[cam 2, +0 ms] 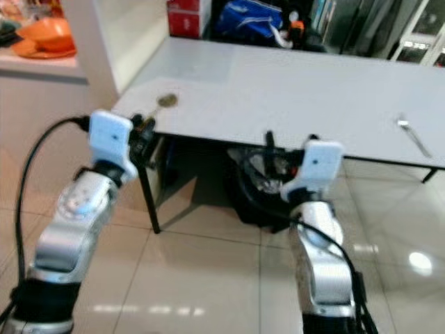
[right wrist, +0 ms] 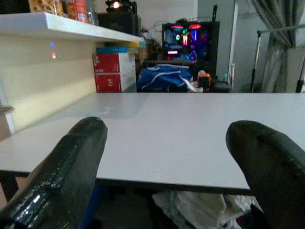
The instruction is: Setting the table
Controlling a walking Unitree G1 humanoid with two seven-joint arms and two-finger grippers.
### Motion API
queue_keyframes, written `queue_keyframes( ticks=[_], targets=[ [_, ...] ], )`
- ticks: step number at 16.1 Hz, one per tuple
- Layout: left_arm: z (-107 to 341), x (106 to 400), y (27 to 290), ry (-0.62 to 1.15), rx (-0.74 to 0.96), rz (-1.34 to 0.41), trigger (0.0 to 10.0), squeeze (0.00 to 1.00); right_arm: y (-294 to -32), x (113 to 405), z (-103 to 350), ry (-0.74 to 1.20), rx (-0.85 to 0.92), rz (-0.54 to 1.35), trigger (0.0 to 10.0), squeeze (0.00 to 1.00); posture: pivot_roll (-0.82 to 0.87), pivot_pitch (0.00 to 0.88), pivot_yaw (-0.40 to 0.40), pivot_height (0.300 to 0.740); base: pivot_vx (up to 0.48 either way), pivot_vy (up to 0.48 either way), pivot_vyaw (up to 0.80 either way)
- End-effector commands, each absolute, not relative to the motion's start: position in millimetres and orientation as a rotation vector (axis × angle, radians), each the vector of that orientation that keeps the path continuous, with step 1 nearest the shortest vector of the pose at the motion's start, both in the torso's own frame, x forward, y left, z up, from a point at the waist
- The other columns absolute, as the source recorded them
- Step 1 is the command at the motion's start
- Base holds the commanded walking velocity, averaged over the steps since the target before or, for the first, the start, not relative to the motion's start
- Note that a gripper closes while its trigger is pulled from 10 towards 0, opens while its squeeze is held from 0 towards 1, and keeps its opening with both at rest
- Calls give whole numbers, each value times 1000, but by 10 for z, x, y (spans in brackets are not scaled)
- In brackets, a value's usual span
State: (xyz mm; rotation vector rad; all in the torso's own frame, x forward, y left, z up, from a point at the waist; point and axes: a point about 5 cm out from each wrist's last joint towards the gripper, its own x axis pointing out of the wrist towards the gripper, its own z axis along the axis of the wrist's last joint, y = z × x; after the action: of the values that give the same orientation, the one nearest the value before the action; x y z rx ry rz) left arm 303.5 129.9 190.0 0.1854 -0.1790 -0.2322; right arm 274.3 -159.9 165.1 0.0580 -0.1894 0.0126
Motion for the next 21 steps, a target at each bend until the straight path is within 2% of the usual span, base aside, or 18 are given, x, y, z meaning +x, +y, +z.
queue_keyframes(
  ticks=[1,8,9,12,13,17,18,19,20,21],
  targets=[
    [1938,3039,1248,-196,186,-247,10000,0,-1648,2741,1682,-201,48,1,10000,0,80,0,19,740,0,-480,0],
    [1948,3056,1222,-203,191,-264,10000,0,-1651,2731,1677,-204,53,-7,10000,0,76,0,28,740,0,-480,0],
    [1949,3058,1216,-203,189,-265,10000,0,-1636,2701,1717,-246,128,39,10000,1000,77,0,27,740,0,-480,0],
    [1957,3056,1209,-214,196,-263,10000,0,-1635,2714,1681,-205,86,20,10000,1000,76,0,29,740,0,-367,0],
    [1950,3073,1220,-201,180,-237,10000,0,-1647,2728,1658,-188,65,1,10000,0,76,0,29,740,0,0,0],
    [1963,3097,1202,-215,206,-267,10000,0,-1672,2739,1634,-173,57,-15,10000,0,70,0,34,740,0,0,0],
    [1976,3098,1178,-223,196,-284,8078,0,-1699,2737,1627,-170,77,-32,10000,0,69,0,32,740,0,0,0],
    [1985,3098,1164,-226,190,-292,2627,0,-1716,2740,1631,-169,82,-39,10000,0,69,0,32,740,285,0,0],
    [1987,3097,1161,-227,190,-292,2627,0,-1721,2742,1634,-170,77,-39,10000,0,69,0,32,740,285,0,0],
    [1985,3098,1160,-223,189,-289,3059,0,-1724,2746,1641,-171,72,-39,10000,0,69,0,32,740,274,0,0]
  ],
)
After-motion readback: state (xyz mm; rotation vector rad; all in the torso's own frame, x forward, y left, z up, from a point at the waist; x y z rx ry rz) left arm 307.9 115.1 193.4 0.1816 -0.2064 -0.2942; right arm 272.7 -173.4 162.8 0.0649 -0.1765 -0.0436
